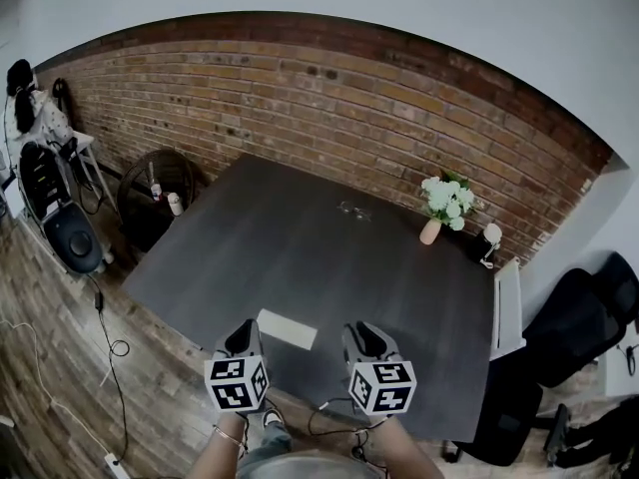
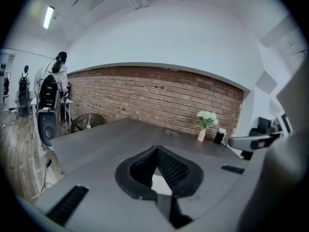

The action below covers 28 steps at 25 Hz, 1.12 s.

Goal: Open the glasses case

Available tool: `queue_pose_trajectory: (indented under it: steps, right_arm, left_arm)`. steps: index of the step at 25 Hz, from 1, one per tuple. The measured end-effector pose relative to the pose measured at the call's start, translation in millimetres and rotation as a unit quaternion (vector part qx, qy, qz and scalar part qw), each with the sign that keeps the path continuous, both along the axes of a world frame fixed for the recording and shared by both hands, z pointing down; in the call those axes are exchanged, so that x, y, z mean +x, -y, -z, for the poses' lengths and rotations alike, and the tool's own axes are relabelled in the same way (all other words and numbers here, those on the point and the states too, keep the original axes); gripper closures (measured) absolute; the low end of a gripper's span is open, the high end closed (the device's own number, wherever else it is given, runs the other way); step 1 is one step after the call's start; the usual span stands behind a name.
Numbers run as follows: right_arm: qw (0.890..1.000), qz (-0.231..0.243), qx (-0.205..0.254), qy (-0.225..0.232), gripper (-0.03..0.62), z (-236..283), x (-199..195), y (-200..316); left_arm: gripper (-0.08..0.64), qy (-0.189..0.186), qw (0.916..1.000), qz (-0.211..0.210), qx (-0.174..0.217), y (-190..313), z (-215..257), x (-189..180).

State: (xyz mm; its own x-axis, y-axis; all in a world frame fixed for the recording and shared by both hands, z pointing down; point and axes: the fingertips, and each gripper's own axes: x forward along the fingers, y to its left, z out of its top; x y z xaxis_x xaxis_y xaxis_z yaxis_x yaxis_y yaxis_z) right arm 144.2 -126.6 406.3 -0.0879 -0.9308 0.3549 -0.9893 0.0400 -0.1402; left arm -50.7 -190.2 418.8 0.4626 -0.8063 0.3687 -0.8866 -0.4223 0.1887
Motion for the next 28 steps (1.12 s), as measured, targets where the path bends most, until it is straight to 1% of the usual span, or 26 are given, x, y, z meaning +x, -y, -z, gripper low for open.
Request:
queue_pose_trajectory:
  steps: [6,9,12,20,24,28]
  right_arm:
    - [1.000,-0.028,0.007,0.002,0.497,5,-7,64]
    - [0.999,-0.038,0.005,0.005,0.497,3,-11,82]
    - [0.999,-0.039,-0.004,0.005,0.497,-4,-13,92]
    - [0.999,-0.020,-0.026,0.005,0.498,-17,-11,102]
    - [0.999,-0.006,-0.038,0.008,0.497,-24,-13,100]
    - [0.998,0.010,-0.062,0.012,0.497,-41,-12,90]
  left_arm:
    - [0.565,0.002,0.9995,-0.031,0.007,75,6,-4]
    - [0.565,0.005,0.9991,-0.042,0.007,101,5,-5]
    - [0.565,0.003,0.9990,-0.045,0.002,118,0,-2]
    - [0.565,0.005,0.9988,-0.046,-0.015,118,-12,9]
    - [0.565,0.007,0.9990,-0.034,-0.030,111,-22,6]
    - [0.565,0.008,0.9983,-0.018,-0.055,93,-42,4]
